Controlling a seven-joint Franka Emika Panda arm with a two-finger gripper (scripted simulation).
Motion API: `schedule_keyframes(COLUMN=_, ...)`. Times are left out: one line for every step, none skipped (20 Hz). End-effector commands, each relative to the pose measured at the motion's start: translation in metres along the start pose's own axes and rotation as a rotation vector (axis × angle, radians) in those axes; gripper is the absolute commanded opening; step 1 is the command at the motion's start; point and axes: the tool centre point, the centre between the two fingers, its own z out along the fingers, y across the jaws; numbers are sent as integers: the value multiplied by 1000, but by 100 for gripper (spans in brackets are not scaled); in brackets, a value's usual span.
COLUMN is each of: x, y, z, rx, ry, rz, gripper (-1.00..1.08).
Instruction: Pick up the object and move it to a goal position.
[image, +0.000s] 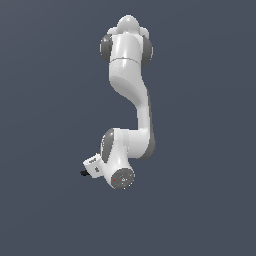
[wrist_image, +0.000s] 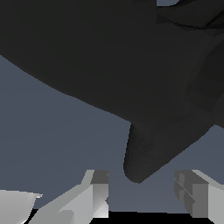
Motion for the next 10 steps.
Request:
schedule_keyframes(x=0, y=0, z=3, rx=0, ry=0, rz=0, gripper=28)
schedule_keyframes(x=0, y=0, z=5, rx=0, ry=0, rz=0, gripper=28)
schedule_keyframes(x=0, y=0, z=7, rx=0, ry=-1, rz=0, gripper=28)
schedule_keyframes(x=0, y=0, z=10, rx=0, ry=-1, rz=0, gripper=28)
schedule_keyframes(x=0, y=0, z=13, rx=0, ry=-1, rz=-1, gripper=28)
schedule_keyframes(x=-1, y=0, z=15, rx=0, ry=-1, rz=-1, gripper=28)
schedule_keyframes(x=-1, y=0, z=18, rx=0, ry=-2, rz=-1, gripper=28)
schedule_keyframes(x=-1, y=0, z=20, rx=0, ry=-2, rz=-1, gripper=28)
schedule_keyframes(x=-1, y=0, z=22, rx=0, ry=-2, rz=-1, gripper=28)
schedule_keyframes(x=-1, y=0, z=24, rx=0, ry=-2, rz=-1, gripper=28)
